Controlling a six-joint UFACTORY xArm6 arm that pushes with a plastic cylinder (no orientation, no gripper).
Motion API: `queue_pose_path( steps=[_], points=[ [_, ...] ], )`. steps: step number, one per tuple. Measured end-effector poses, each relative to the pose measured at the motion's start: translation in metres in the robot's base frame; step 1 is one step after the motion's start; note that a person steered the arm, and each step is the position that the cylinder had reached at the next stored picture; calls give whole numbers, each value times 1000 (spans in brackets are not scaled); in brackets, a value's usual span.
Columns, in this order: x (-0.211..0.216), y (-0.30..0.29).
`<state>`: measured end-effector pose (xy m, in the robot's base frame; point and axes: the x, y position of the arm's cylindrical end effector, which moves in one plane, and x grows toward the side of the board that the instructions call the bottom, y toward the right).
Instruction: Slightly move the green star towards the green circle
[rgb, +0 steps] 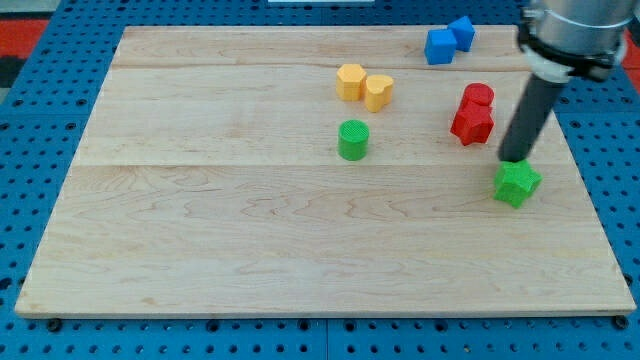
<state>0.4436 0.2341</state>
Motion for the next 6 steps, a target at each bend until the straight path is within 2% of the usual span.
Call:
queue_pose_path(
  steps=[2,3,4,5,6],
  points=[
    [46,-5],
    [49,-30],
    [68,-5],
    [107,-7],
    [101,-63]
  ],
)
